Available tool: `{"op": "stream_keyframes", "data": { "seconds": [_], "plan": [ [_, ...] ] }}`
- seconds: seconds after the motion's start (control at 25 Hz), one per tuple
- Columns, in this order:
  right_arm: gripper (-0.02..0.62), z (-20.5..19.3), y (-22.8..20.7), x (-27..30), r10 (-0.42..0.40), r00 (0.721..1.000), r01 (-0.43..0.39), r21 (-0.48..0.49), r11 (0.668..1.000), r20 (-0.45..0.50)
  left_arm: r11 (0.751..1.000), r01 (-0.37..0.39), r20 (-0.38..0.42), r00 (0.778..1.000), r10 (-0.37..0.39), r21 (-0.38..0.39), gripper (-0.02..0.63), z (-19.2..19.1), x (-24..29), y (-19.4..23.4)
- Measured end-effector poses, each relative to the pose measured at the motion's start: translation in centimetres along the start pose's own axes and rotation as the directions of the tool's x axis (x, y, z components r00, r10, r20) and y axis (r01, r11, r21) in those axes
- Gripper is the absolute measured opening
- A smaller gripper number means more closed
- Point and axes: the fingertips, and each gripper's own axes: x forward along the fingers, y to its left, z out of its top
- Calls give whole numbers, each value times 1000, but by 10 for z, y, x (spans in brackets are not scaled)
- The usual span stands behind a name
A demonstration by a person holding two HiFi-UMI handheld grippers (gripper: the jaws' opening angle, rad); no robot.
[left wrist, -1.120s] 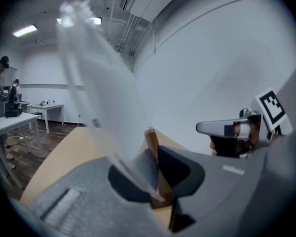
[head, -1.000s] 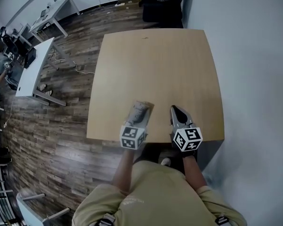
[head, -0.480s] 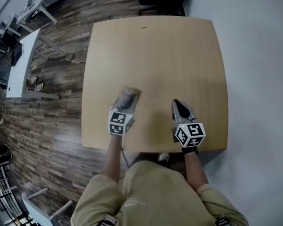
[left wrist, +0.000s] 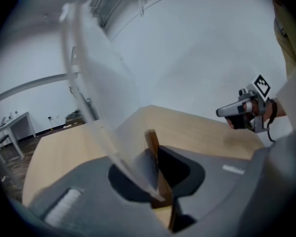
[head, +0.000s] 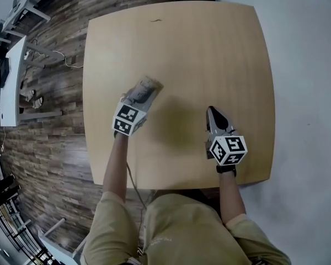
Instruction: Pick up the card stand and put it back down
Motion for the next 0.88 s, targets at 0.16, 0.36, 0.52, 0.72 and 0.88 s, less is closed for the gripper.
{"op": "stream_keyframes", "data": {
  "seconds": [0.16, 0.36, 0.52, 0.72, 0.88],
  "plan": [
    [5, -1, -12, 40, 15, 1000, -15, -4, 1000, -9, 995, 82, -10, 997, -82, 57, 46, -4, 42, 23],
    [5, -12, -30, 65, 20, 999, -20, -16, 1000, -27, 968, 194, -52, 981, -188, 158, 46, -21, 100, 26],
    [5, -28, -36, 69, 20, 998, -21, -17, 1000, -62, 936, 302, -34, 953, -301, 181, 46, -25, 126, 12],
    [5, -28, -41, 64, 31, 998, -30, 22, 999, -54, 884, 401, -73, 915, -396, 238, 48, -29, 143, -22],
    [5, -15, -33, 71, 45, 998, -45, 20, 999, -41, 880, 406, -57, 913, -405, 249, 55, -25, 144, -19]
  ]
}}
